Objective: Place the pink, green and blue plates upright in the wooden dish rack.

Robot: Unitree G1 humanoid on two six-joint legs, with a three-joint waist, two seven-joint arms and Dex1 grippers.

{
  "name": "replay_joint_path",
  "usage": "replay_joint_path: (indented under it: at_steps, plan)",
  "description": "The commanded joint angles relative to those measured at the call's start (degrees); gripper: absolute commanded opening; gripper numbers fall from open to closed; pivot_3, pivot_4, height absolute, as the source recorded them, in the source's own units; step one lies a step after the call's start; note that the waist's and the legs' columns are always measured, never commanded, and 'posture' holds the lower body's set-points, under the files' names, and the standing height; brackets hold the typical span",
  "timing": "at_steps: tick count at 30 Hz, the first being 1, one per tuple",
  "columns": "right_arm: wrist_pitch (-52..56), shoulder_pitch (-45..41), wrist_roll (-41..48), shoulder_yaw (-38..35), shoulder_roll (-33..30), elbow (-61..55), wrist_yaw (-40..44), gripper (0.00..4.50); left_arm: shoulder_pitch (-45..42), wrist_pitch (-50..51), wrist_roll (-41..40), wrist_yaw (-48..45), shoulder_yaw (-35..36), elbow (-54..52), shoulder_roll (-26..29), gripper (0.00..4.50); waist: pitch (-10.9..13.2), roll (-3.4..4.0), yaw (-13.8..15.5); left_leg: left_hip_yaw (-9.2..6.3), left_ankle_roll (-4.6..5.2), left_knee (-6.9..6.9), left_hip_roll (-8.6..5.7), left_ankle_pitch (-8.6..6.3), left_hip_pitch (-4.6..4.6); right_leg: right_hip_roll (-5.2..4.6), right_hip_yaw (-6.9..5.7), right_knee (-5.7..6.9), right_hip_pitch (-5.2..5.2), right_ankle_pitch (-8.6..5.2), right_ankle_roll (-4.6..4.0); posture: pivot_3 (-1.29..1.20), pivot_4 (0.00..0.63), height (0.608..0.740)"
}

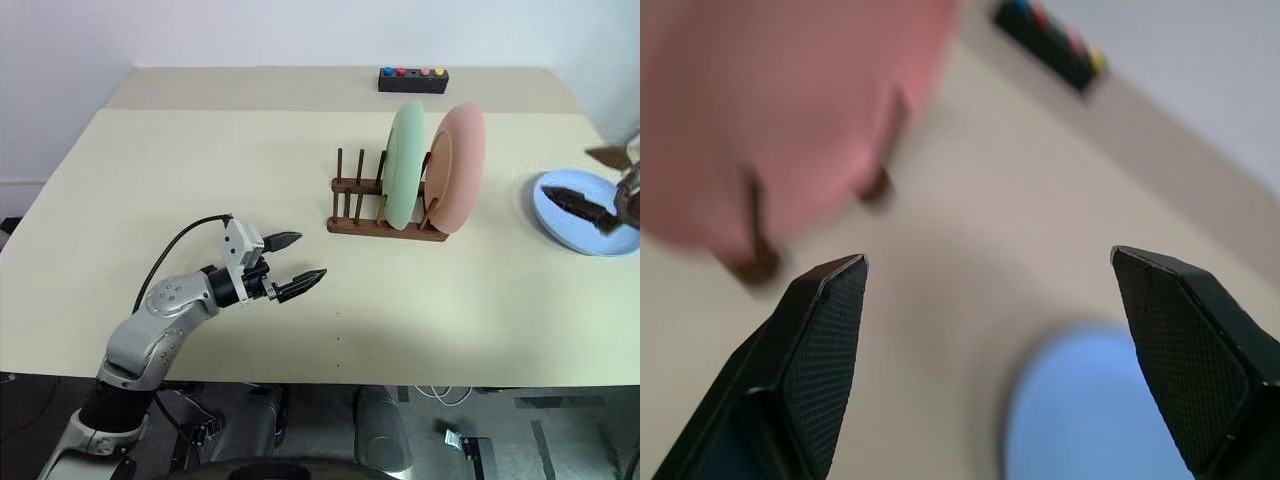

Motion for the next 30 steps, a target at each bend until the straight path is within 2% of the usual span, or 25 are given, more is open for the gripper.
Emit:
replay_joint_path:
  at_steps: [1, 3, 7, 9, 13, 20, 23, 29, 30]
  plan:
    - [-5.3, -0.3, -5.2, 2.6, -0.9, 3.9, -2.5, 3.95, -1.0, -1.8, 0.3, -0.6, 0.2, -0.5, 0.1, 4.50, -0.1, 0.11, -0.1, 0.02, 0.00, 0.00, 0.00, 0.00, 0.02, 0.00, 0.02, 0.00, 0.00, 0.00, 0.00, 0.00, 0.150, 0.734]
    - [-7.6, -1.0, -7.7, 4.7, -0.4, 6.5, -4.2, 3.95, -1.1, -1.9, 0.4, -0.7, 0.3, -0.3, 0.1, 4.50, 0.0, 0.12, -0.1, 0.04, 0.00, -0.01, 0.00, 0.00, 0.04, 0.01, 0.04, 0.02, 0.00, 0.00, 0.00, 0.00, 0.150, 0.734]
    - [-15.9, -9.5, -19.7, 15.8, 4.1, 21.9, -16.5, 3.95, -1.1, -2.0, 0.7, -0.4, 0.2, -0.3, 0.1, 4.50, 0.0, 0.09, -0.1, 0.06, 0.00, 0.05, 0.00, 0.00, 0.04, 0.00, 0.06, 0.01, 0.03, 0.00, 0.00, 0.00, 0.150, 0.734]
    - [-19.5, -13.0, -23.0, 19.3, 6.0, 27.7, -19.5, 3.95, -0.9, -2.0, 0.8, 0.0, 0.3, -0.7, 0.2, 4.50, 0.0, 0.12, 0.0, 0.06, -0.01, 0.04, 0.00, 0.01, 0.09, 0.00, 0.06, 0.01, 0.07, -0.01, -0.02, 0.00, 0.150, 0.734]
    - [-23.2, -17.2, -25.1, 22.5, 7.8, 35.0, -21.5, 3.95, -0.4, -2.0, 1.0, 0.5, 0.4, -1.1, 0.2, 4.50, 0.0, 0.38, 0.2, 0.06, -0.01, 0.00, -0.02, 0.01, 0.05, -0.02, 0.08, 0.01, 0.04, 0.01, 0.01, 0.00, 0.150, 0.734]
    - [-26.3, -24.1, -30.1, 27.2, 10.7, 48.9, -30.1, 3.95, 0.3, -1.8, 1.2, 1.6, 0.7, -2.1, 0.4, 4.50, 0.0, 0.37, 0.0, 0.05, -0.01, 0.02, -0.02, 0.01, 0.11, -0.02, 0.08, 0.00, 0.12, 0.00, 0.00, 0.00, 0.150, 0.734]
    - [-27.2, -25.1, -29.8, 27.3, 11.3, 50.7, -29.6, 3.12, 0.4, -1.7, 1.2, 1.8, 0.8, -2.3, 0.4, 4.50, 0.0, 0.36, 0.1, 0.05, 0.00, 0.01, -0.03, 0.01, 0.33, -0.01, 0.07, -0.08, 0.40, -0.01, -0.01, 0.00, 0.150, 0.734]
    - [-28.2, -24.9, -29.2, 27.5, 11.9, 51.2, -29.3, 0.08, 0.4, -1.9, 0.9, 1.7, 1.0, -2.3, 0.6, 4.50, 0.0, 0.37, 0.0, 0.05, 0.00, -0.04, -0.03, 0.00, 0.52, -0.01, 0.08, -0.09, 0.55, -0.01, -0.01, 0.00, 0.150, 0.734]
    - [-28.3, -24.7, -29.1, 27.5, 12.0, 51.1, -29.4, 0.02, 0.4, -1.9, 0.8, 1.6, 1.0, -2.3, 0.6, 4.50, 0.0, 0.37, 0.0, 0.05, 0.00, -0.05, -0.03, 0.00, 0.53, -0.01, 0.09, -0.09, 0.55, -0.01, 0.00, 0.00, 0.150, 0.734]
